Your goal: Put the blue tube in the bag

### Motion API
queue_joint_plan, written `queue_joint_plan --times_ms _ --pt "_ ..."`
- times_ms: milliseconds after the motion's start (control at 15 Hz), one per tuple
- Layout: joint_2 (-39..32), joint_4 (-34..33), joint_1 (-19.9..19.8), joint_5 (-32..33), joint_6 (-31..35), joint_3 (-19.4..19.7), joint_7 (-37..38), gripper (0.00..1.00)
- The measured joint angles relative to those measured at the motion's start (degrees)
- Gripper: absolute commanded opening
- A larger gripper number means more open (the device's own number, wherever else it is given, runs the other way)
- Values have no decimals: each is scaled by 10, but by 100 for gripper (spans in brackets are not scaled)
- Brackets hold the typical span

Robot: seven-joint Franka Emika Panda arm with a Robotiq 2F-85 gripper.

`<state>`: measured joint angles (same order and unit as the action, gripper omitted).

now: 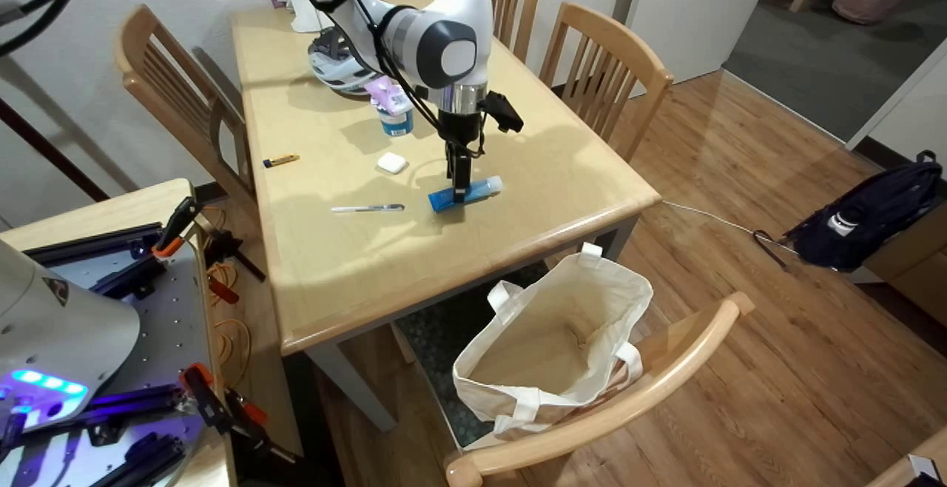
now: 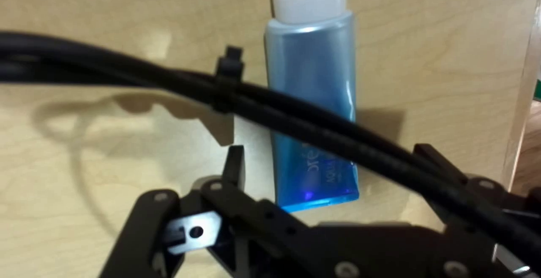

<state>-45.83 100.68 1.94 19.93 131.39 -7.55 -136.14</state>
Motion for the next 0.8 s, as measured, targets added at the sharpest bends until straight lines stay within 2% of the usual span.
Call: queue_joint_plan --times_ms 267,467,533,600,800 --pt "-5 2 -4 -16 12 -3 0 100" --pt "-13 22 -15 -41 64 -9 0 98" --pt "-14 32 -21 -49 83 -12 0 73" --pt "-14 40 -27 -54 98 -14 0 73" --pt "-11 56 -44 -61 116 -20 0 55"
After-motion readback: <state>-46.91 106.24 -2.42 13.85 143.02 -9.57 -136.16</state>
